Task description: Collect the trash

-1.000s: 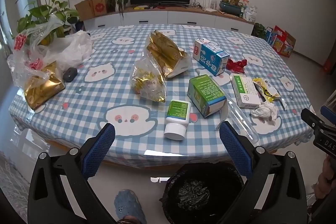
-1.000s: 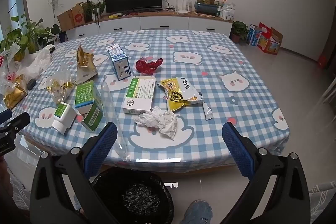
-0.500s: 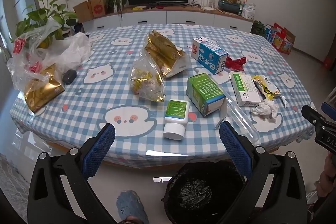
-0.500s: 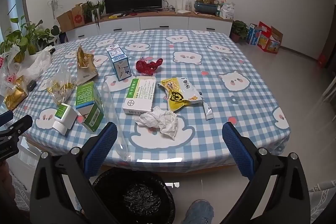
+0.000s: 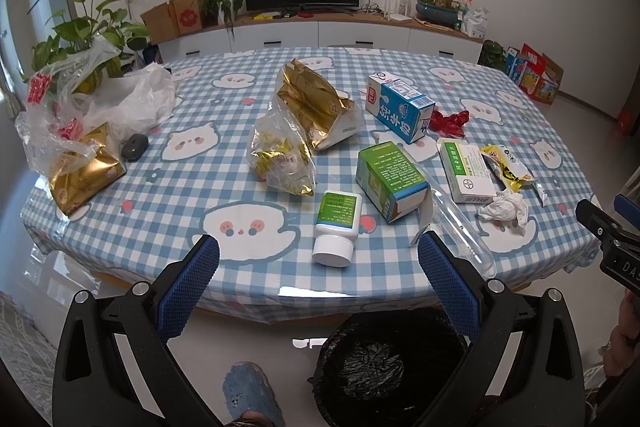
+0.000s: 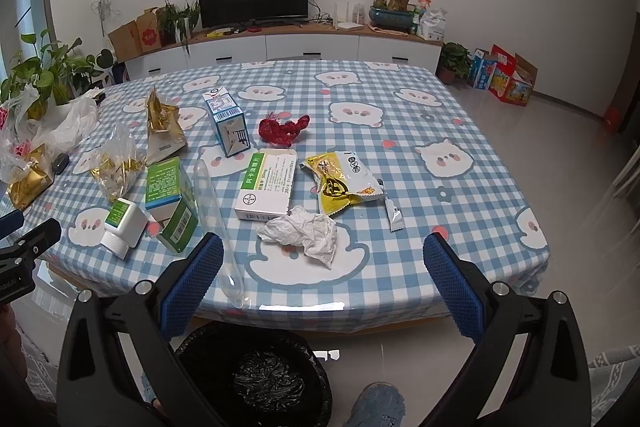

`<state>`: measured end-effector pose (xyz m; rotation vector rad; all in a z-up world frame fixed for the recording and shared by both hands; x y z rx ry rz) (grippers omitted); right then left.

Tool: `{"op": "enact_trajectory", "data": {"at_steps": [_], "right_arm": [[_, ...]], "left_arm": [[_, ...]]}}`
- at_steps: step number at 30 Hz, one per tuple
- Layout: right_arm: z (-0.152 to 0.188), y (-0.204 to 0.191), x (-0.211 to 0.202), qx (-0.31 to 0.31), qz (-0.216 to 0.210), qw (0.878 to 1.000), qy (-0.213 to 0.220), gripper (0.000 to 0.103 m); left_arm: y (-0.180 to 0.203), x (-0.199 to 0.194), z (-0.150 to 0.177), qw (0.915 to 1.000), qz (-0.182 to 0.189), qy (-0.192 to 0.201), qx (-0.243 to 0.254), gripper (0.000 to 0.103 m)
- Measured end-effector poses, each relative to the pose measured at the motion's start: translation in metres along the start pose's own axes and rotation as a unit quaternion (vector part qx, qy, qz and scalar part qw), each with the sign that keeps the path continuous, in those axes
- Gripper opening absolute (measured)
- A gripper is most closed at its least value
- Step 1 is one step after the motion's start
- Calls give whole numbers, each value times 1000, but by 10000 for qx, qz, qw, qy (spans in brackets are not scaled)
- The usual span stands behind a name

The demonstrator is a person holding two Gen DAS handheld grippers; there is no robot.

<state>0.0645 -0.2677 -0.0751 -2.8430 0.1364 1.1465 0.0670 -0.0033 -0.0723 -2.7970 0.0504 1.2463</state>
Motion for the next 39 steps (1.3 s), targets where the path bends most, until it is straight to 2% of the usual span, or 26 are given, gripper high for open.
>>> {"op": "enact_trajectory", "data": {"at_steps": [30,35,39], "right_arm": [[-2,2,-1,12,45,10000,30,96],[0,-1,0,21,-5,10000,-10,96],[0,-6,-1,-39,-14,10000,7,96]], "left_arm": [[4,4,0,9999,87,-85,30,97],[4,8,3,9997,169,-156,-85,97],[9,7,2,9998,165,-114,30,97]]}}
Point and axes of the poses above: each gripper's, at about its wrist camera, not at the fingertips, and x roughly the way its jaws point, y to its right, z to its underside, the point moved 10 cm from there along x, roughly the way its jaws point, and after that the axes turned 4 degrees about x, right-handed, at the moved point
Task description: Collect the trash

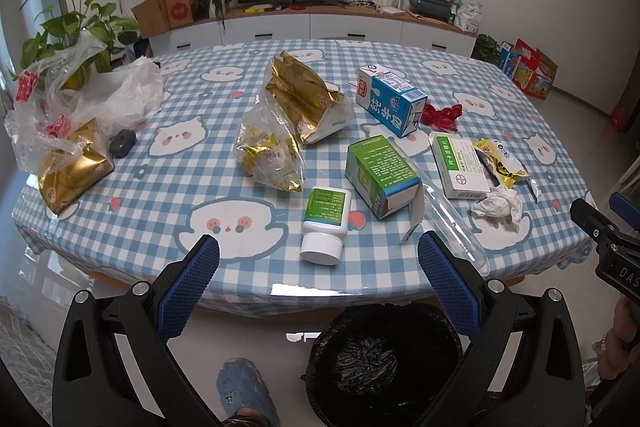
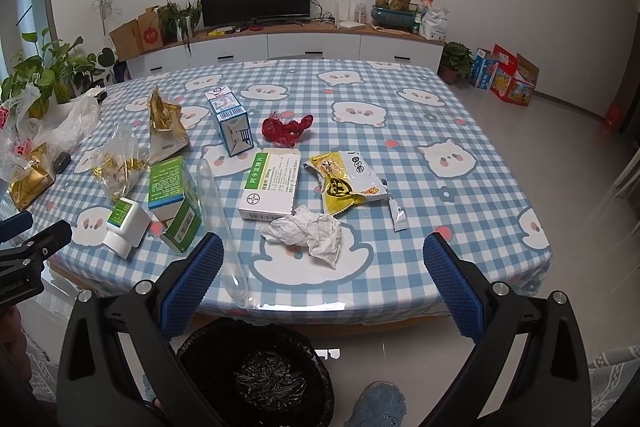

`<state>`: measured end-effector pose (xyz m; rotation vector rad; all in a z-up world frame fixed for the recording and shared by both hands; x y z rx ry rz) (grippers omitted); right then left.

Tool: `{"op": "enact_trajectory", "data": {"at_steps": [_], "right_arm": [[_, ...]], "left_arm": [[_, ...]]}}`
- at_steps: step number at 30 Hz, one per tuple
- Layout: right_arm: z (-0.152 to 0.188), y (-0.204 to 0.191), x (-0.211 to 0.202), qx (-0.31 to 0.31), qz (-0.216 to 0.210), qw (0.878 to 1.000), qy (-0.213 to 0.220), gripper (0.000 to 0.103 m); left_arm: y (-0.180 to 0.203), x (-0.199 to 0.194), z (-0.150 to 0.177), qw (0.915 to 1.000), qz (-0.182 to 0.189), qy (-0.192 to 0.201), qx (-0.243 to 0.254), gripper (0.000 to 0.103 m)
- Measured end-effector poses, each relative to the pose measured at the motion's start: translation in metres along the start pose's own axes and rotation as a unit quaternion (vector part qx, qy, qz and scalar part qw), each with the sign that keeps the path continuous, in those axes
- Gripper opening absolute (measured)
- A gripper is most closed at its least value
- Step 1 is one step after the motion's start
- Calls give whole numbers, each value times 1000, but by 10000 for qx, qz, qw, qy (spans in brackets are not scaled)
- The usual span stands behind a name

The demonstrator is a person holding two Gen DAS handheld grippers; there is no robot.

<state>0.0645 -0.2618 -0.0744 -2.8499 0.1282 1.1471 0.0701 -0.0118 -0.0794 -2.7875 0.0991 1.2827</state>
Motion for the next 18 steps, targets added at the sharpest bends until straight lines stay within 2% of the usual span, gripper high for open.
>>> {"op": "enact_trajectory", "data": {"at_steps": [18], "right_arm": [[-1,4,-1,90,8,10000,-2,96]], "left_arm": [[-2,0,-2,10000,-67,9,-16,97]]}}
Point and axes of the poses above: each gripper's, at about its wrist camera, not at the fingertips, and x roughly the way its jaws point, y to its right, z to its underside, the point moved 10 cm from there along x, roughly the way its jaws point, and after that the axes turned 4 degrees about x, right-handed, at the moved point
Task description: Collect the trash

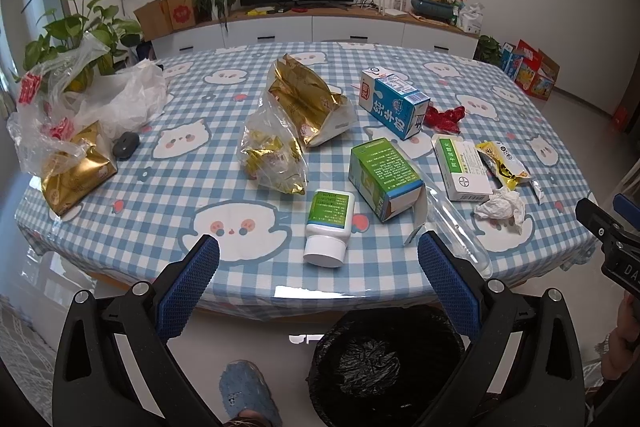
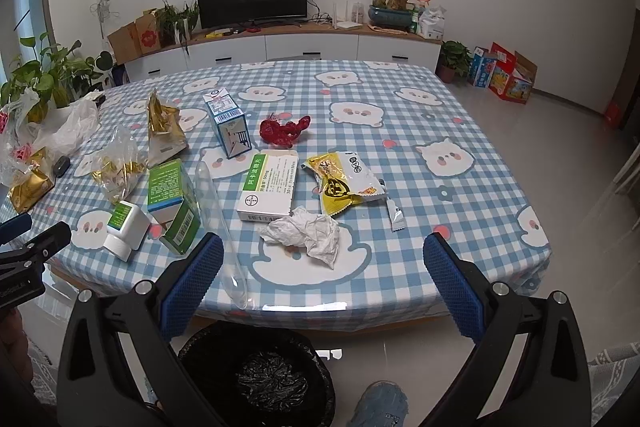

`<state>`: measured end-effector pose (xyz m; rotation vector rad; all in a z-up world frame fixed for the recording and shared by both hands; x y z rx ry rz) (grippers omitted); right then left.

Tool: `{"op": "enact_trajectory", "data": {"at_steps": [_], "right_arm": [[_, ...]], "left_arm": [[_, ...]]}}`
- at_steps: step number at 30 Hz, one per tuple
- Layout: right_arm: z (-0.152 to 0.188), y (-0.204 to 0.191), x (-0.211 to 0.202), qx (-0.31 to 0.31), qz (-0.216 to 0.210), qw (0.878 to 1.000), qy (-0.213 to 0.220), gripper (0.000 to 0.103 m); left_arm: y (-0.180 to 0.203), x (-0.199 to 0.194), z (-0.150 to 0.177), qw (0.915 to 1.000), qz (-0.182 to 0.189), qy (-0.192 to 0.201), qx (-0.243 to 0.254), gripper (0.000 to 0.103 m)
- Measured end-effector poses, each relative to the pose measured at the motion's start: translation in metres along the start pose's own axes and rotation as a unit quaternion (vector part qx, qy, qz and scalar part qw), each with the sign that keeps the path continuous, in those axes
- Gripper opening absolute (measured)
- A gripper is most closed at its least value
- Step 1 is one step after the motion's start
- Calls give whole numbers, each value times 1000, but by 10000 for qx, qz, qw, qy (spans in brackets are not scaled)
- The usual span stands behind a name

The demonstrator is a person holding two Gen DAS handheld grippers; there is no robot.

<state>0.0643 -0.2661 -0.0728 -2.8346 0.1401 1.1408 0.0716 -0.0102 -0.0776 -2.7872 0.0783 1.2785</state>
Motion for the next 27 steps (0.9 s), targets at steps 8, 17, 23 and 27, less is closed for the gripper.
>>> {"op": "enact_trajectory", "data": {"at_steps": [8,17,23,27], "right_arm": [[0,2,0,-6,30,10000,11,96],[-10,-13,1,-173,-68,9998,-36,96],[-33,-39,20,-345,-143,9991,-186,96],[-49,-50,47,-324,-175,9985,-415,96]], "left_arm": [[0,0,0,10000,-4,1,5,97],[-9,2,-6,10000,-32,-77,-28,97],[-39,23,-21,9991,-110,-317,-258,97],[-60,42,-37,9983,-174,-413,-368,97]]}}
Point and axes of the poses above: each gripper's, at about its wrist camera, not at the fingertips, and x roughly the way its jaws point, y to its right, z to its underside, the point moved 10 cm from there along x, roughly the way its jaws point, and after that the axes turned 4 degrees about x, right-handed, at the moved point
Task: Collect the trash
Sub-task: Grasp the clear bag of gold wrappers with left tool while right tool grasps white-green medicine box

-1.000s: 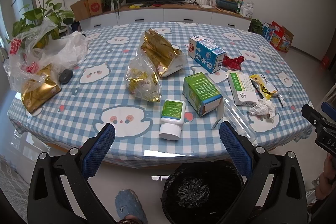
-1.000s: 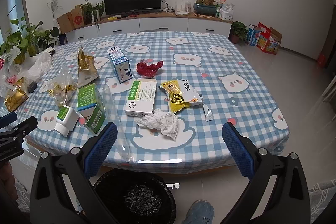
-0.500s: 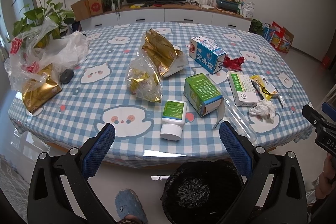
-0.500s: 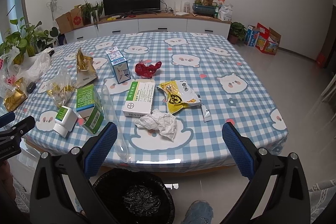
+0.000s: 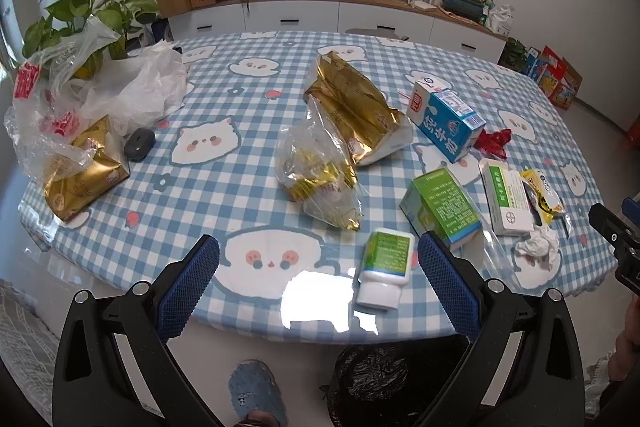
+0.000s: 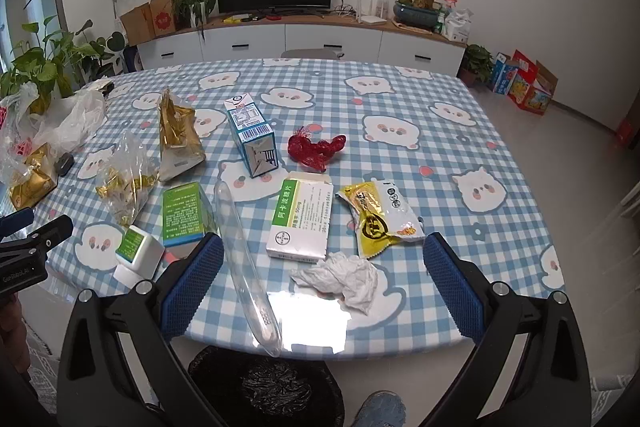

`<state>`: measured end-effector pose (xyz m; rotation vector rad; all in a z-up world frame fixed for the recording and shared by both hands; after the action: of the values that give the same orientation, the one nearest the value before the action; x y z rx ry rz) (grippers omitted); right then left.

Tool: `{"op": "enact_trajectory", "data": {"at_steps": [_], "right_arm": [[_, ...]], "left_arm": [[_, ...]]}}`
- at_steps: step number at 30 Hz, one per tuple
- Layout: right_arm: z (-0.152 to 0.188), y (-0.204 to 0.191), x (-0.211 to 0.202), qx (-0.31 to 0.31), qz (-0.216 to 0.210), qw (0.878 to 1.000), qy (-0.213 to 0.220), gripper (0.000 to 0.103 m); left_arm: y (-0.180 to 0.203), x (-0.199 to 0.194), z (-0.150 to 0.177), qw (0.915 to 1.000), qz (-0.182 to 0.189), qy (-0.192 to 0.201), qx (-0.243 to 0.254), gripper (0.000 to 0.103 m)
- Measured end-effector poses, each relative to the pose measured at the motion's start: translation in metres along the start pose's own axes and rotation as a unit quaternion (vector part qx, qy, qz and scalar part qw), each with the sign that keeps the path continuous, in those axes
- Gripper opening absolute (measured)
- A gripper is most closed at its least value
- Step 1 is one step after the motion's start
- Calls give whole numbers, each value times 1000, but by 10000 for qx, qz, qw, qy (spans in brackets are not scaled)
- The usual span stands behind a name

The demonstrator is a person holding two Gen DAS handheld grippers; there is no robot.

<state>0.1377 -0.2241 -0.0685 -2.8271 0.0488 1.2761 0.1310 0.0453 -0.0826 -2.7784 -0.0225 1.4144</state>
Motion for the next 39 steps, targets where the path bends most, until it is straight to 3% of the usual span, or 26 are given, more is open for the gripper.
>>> {"op": "enact_trajectory", "data": {"at_steps": [7,17,26,33,39], "right_arm": [[-15,-16,59,26,-35,9986,-534,95],[-7,-25,122,144,48,9910,-1327,86],[9,-27,147,324,63,9838,-1761,75],[9,-29,151,167,208,9842,-1753,73],[11,-25,153,158,308,9813,-1894,72]], "left_arm": [[-19,42,-34,9997,-94,-229,-43,97],[-17,95,-50,9980,-120,-625,49,95],[-9,129,-42,9948,-258,-975,116,88],[-8,144,-38,9927,-337,-1150,112,75],[-6,149,-36,9915,-385,-1225,204,71]]}}
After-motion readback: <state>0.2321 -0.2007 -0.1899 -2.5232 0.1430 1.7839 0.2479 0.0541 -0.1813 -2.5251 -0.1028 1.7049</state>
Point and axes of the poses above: each gripper's, at about its wrist camera, not at the fingertips, and x roughly the way its jaws point, y to its right, z to its underside, the point moved 10 cm from there along x, roughly the way its jaws point, and after that the axes turned 4 degrees about x, right-handed, at the moved point
